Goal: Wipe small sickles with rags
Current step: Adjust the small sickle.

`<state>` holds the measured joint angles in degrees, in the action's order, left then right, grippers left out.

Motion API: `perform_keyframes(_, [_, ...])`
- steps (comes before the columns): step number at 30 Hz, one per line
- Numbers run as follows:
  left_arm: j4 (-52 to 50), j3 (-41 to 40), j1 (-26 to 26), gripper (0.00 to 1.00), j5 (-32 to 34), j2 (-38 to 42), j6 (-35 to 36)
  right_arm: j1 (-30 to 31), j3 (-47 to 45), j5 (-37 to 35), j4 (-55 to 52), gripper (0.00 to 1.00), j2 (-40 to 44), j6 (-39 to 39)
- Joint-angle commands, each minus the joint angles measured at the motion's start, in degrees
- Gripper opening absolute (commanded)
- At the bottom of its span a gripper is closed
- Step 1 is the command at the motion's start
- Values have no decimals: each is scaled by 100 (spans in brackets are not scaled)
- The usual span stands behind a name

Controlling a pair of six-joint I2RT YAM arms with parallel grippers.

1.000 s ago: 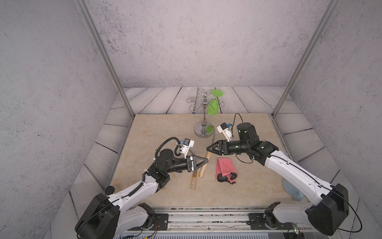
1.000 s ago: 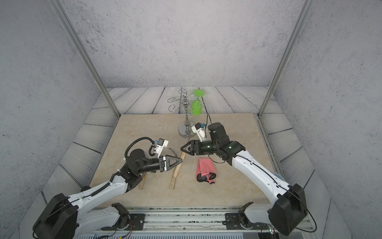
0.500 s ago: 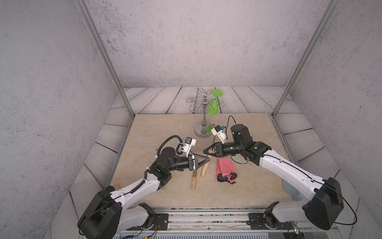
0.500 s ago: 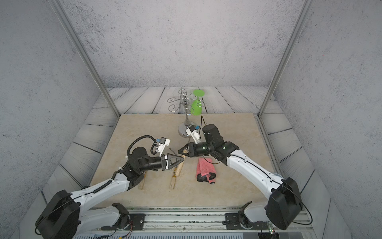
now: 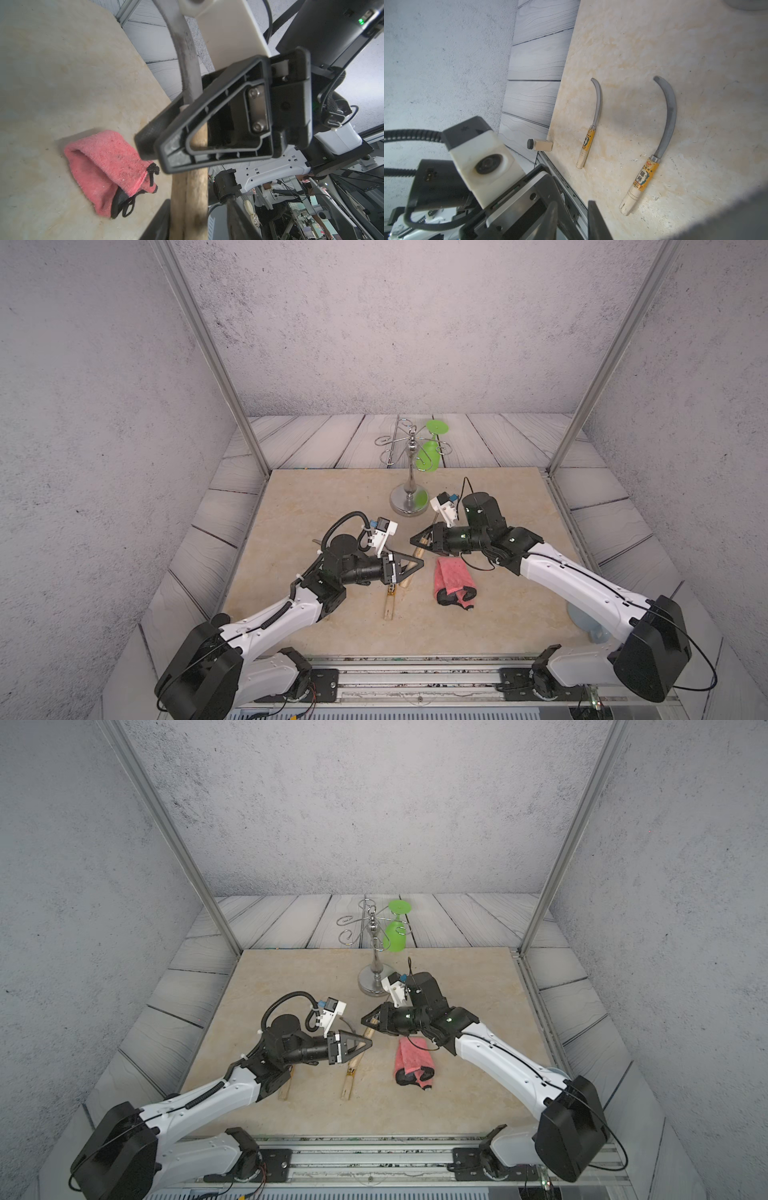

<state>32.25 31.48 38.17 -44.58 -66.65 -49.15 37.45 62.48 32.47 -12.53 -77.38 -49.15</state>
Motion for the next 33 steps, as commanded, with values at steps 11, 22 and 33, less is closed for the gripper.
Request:
perform_keyframes(11, [342,524,154,40,-58,-552,83,267,195,-581,362,7,-84,-691])
perform_keyframes(22, [2,495,156,0,283,-440,207,320,338,-768,-380,34,-14,-353])
perform_keyframes(33, [-506,108,-221,0,1207,103,245,314,792,-1950,-3094,72,444,769])
